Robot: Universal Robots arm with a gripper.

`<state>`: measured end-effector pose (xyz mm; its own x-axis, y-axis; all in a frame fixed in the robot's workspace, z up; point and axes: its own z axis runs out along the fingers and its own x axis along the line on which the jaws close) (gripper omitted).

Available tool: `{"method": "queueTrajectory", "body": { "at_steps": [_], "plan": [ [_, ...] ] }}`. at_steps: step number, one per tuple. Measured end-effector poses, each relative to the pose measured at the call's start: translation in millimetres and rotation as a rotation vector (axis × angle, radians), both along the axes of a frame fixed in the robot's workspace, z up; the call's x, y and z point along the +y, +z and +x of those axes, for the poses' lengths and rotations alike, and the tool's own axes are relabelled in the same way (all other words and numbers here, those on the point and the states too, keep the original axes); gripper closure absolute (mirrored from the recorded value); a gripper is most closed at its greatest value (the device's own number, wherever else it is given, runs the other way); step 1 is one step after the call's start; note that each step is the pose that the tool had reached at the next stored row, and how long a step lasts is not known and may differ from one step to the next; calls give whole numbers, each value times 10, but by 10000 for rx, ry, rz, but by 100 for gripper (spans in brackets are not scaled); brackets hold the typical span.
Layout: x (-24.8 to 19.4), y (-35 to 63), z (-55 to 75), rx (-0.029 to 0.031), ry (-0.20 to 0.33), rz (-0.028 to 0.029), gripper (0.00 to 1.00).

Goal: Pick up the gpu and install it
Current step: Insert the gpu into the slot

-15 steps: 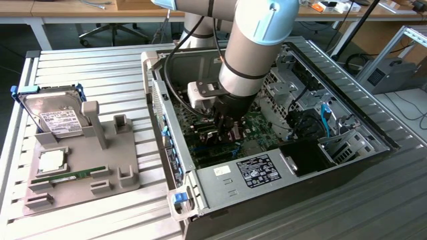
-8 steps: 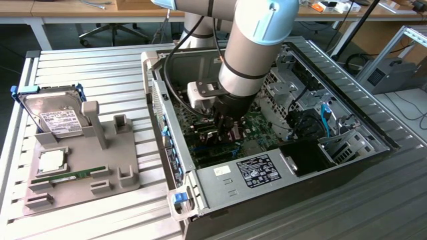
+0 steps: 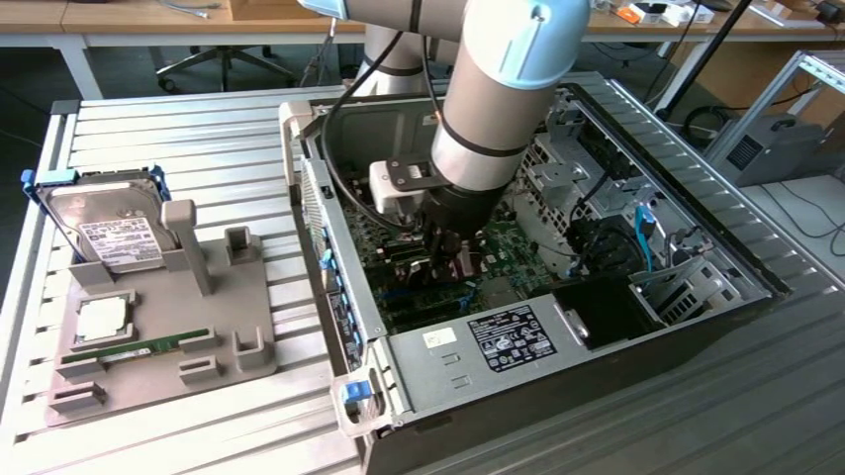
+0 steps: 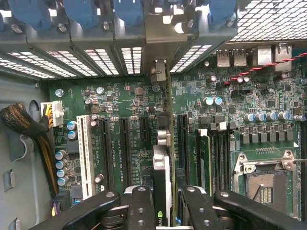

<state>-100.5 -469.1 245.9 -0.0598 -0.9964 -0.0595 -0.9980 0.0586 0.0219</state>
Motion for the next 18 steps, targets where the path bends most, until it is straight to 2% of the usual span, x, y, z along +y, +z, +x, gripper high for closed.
{"method": "queueTrajectory", "body": {
  "at_steps": [3, 6, 13, 18],
  "plan": [
    [1, 1, -15, -12, -43, -1, 73],
    [5, 3, -45, -54, -45, 1, 73],
    [6, 38, -46, -59, -50, 3, 73],
    [5, 34, -61, -157, -51, 7, 73]
  ]
}}
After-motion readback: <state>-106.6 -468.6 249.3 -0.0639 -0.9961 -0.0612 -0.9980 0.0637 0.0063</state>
